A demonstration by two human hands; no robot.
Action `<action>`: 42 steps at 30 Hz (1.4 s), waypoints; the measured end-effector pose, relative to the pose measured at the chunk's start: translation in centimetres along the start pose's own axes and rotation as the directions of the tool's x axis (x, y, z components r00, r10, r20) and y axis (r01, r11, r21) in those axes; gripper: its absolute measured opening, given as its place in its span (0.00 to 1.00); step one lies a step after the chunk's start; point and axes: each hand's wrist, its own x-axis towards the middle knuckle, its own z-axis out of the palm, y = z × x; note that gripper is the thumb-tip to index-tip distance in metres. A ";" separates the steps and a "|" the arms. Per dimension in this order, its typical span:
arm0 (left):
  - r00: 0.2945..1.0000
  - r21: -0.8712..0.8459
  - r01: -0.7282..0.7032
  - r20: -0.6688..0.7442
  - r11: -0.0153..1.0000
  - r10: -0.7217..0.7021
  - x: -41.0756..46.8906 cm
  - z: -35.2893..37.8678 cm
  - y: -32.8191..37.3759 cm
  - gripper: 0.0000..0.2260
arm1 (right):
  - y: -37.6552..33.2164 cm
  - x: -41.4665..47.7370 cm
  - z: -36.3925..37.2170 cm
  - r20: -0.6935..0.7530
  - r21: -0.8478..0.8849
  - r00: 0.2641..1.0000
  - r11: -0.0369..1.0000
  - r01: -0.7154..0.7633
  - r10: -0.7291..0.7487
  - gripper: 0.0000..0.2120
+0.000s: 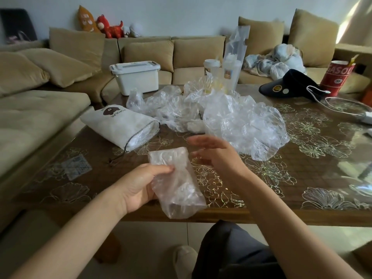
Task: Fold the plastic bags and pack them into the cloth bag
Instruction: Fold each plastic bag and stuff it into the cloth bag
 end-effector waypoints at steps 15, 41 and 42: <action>0.955 0.051 -0.178 -0.229 0.983 0.185 -1.4 -2.6 1.6 0.08 | -0.2 -1.9 3.4 0.297 -0.449 0.929 0.826 0.341 -0.223 0.09; 0.980 0.243 -0.199 0.076 0.949 0.186 -1.3 -0.2 -0.1 0.11 | 0.8 -1.6 2.1 0.189 -0.249 0.964 0.958 -0.140 0.190 0.10; 0.982 0.205 -0.185 0.075 0.961 0.173 -1.2 -0.4 0.1 0.12 | 0.7 -1.5 2.1 0.184 -0.195 0.963 0.968 -0.159 0.195 0.09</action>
